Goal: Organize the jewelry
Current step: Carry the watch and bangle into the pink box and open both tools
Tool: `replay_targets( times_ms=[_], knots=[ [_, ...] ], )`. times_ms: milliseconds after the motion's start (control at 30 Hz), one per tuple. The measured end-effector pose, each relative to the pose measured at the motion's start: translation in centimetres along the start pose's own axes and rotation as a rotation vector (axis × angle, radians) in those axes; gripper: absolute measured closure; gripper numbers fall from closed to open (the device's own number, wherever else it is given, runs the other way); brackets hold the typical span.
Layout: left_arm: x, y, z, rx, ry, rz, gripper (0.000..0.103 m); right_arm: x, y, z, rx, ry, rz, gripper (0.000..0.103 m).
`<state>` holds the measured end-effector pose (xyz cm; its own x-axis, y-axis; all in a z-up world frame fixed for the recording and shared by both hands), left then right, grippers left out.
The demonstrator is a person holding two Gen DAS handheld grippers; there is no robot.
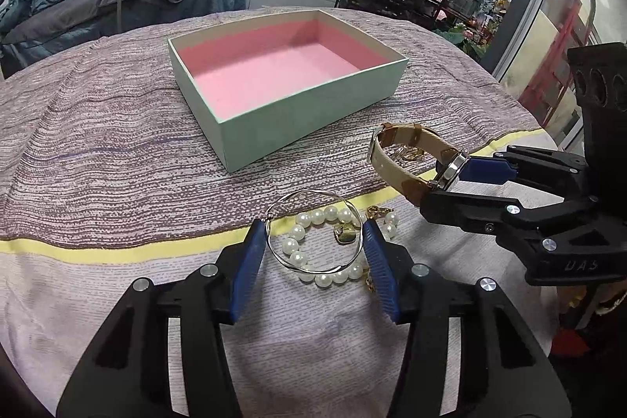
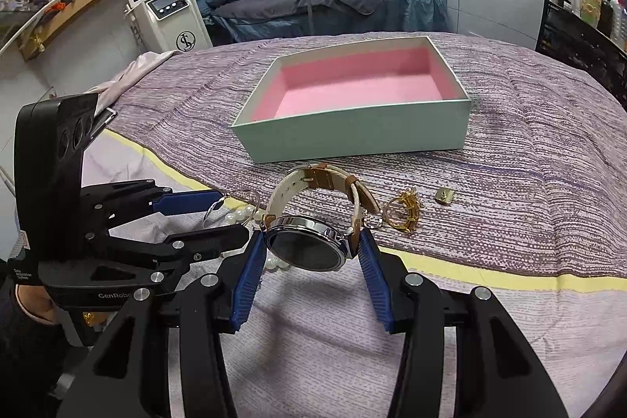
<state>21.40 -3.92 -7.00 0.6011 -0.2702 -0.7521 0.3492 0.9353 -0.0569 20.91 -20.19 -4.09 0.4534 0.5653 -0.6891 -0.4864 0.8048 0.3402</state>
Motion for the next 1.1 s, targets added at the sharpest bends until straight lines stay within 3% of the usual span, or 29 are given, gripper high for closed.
replay_targets(
  times_ms=[167, 467, 767, 1100],
  knots=[
    [-1.4, 0.1, 1.2, 0.025, -0.034, 0.006, 0.051, -0.9, 0.4, 1.1, -0.028, 0.001, 0.048, 0.056],
    [-1.2, 1.4, 6.5, 0.087, -0.085, 0.087, 0.051, -1.1, -1.3, 6.5, -0.085, -0.028, 0.022, 0.056],
    [4.4, 1.4, 12.5, 0.139, -0.012, 0.129, 0.051, 3.0, -4.8, 11.9, -0.074, 0.019, -0.076, 0.056],
    [9.8, 1.8, 14.0, 0.145, 0.076, 0.157, 0.051, 7.3, -7.8, 13.7, 0.023, 0.097, -0.079, 0.056]
  ],
)
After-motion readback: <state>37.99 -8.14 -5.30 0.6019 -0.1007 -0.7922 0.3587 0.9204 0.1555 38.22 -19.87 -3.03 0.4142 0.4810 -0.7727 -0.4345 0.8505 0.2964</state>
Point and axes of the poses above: each gripper's, at about its wrist camera, not at the fingertips, and x roughly the way its jaws point, y to its left, z to its top, the point moved 3 cm from there along x, roughly the way its jaws point, and after that the axes turned 13 degrees about z, right-handed, at the moved point
